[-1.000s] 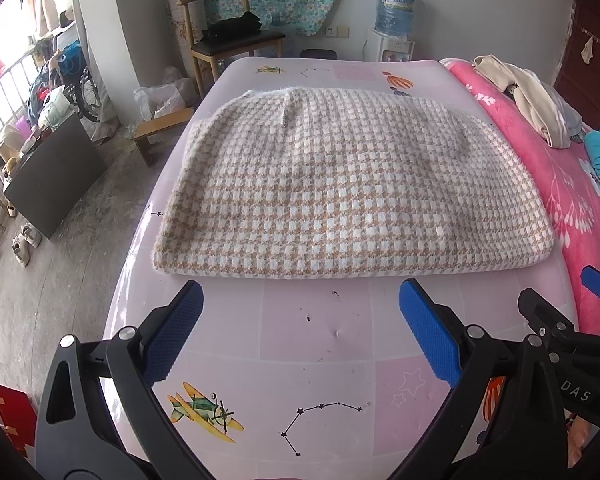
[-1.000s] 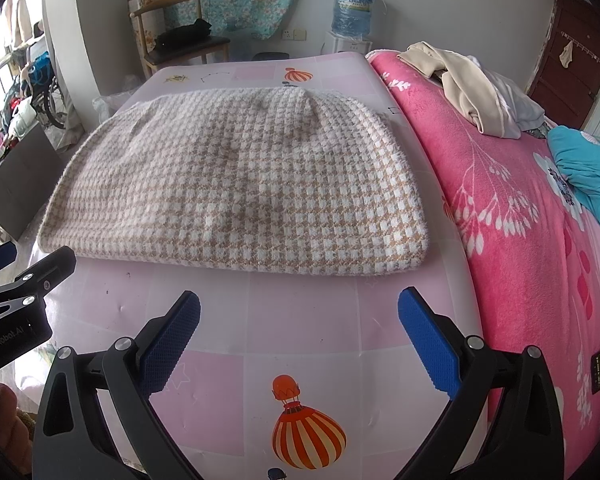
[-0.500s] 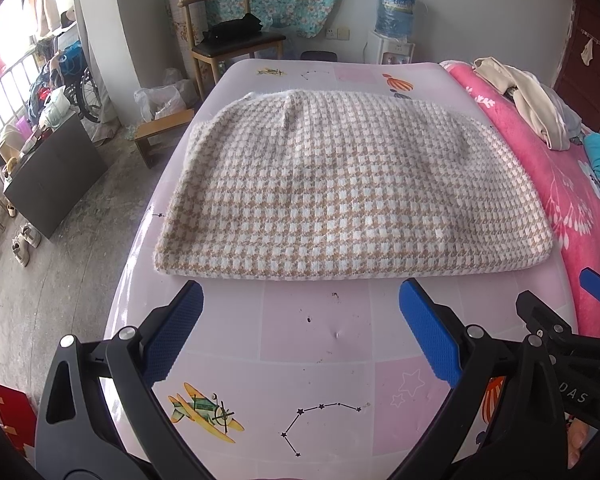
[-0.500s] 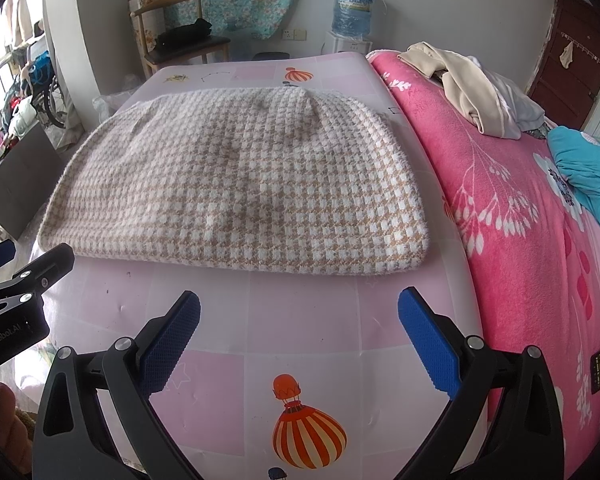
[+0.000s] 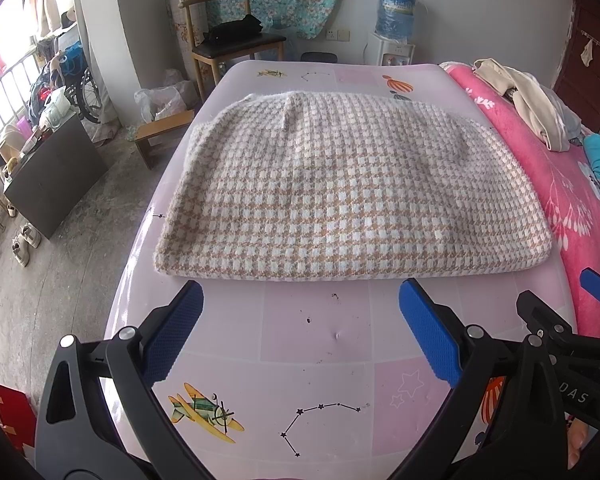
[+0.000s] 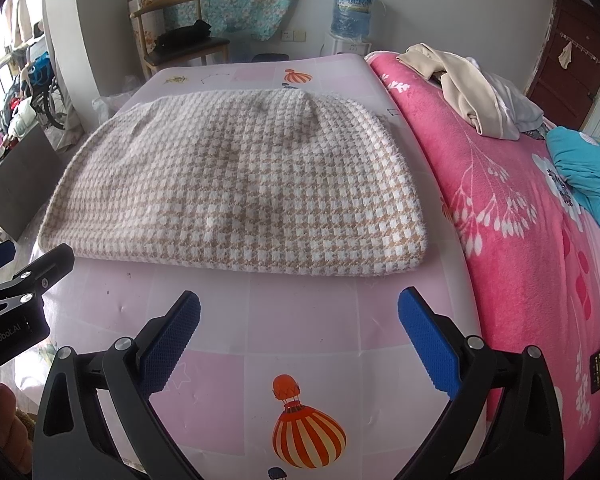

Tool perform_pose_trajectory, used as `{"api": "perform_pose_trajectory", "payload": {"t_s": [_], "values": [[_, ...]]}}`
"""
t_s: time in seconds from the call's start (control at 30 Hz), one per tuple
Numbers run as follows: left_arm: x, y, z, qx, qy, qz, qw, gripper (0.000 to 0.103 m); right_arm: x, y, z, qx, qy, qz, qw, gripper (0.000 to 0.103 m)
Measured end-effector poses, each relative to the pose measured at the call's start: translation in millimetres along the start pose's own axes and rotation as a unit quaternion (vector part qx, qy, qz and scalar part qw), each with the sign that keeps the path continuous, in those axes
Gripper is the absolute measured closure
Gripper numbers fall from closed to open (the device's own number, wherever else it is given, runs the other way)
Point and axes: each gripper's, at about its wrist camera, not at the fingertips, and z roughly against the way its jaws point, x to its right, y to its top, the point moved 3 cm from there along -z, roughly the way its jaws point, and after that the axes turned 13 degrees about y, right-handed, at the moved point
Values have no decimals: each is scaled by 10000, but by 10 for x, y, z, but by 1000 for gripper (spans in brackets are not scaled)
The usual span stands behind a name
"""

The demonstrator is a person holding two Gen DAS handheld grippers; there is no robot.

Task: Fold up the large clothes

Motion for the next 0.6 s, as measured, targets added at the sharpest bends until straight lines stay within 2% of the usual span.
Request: {"api": "perform_pose_trajectory", "payload": {"t_s": [0.6], "values": [[-9, 6, -4, -1, -4, 15, 10000, 8, 2, -2, 1, -7, -1, 3, 10000, 6]]}}
